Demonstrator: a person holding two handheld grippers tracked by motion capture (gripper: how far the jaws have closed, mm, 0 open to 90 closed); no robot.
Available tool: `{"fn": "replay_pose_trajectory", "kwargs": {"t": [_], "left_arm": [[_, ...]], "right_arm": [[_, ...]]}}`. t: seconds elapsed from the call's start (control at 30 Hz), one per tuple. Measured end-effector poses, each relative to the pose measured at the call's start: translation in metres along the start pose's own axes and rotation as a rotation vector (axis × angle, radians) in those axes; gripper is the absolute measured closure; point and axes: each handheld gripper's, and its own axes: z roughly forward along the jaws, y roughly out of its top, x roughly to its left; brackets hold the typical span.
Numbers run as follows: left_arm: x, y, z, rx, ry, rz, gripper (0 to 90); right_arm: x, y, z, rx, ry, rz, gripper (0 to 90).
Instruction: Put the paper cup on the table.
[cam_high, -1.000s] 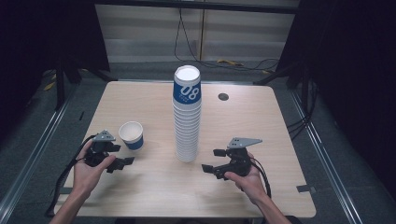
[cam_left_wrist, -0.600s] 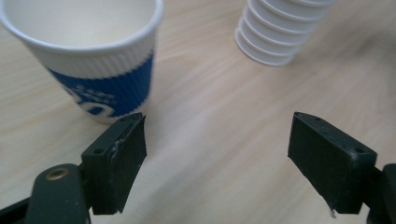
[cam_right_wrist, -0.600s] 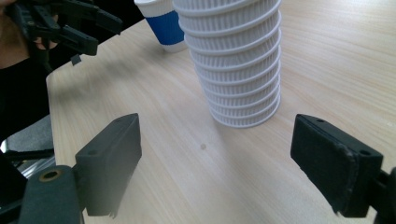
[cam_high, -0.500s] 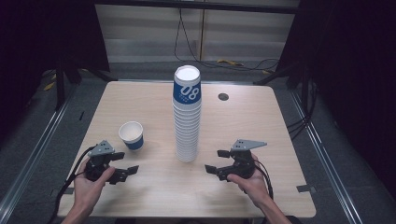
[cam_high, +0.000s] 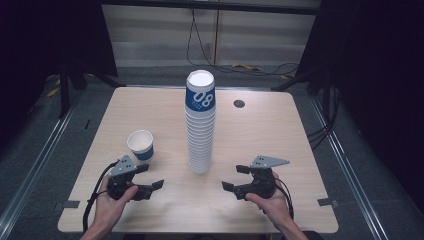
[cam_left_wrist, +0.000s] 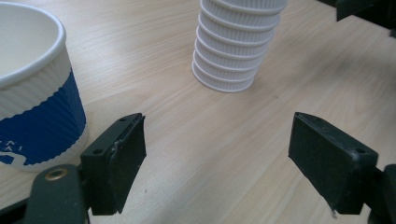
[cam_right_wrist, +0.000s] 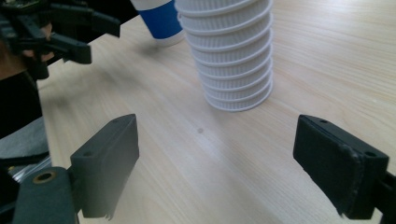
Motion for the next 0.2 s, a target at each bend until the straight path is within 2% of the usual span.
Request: {"fn": "replay_pose_trajectory", "kwargs": {"t": [0.07,0.1,0.17,0.2], "left_arm": [[-0.003,-0.003,0.0037,-0.002,0.009,0.039,18.9],[-0.0027,-0.0053,0.0057,-0.004,0.005,0.046,18.9],[-0.0016,-0.008,0.0085,0.012,0.016,0.048,18.9],[0.0003,-0.0086,0.0091,0.009,0.006,0.039,18.9]], "right_arm": [[-0.0015,-0.0027,0.0006,-0.005,-0.011,0.008,14.6],[-0.0028,-0.0035,0.0011,0.001,-0.011,0.009,14.9],[-0.0042,-0.0032,0.0021,0.023,-0.02,0.007,15.4],[-0.0052,-0.0031,0.0026,0.025,-0.024,0.01,15.3]]}}
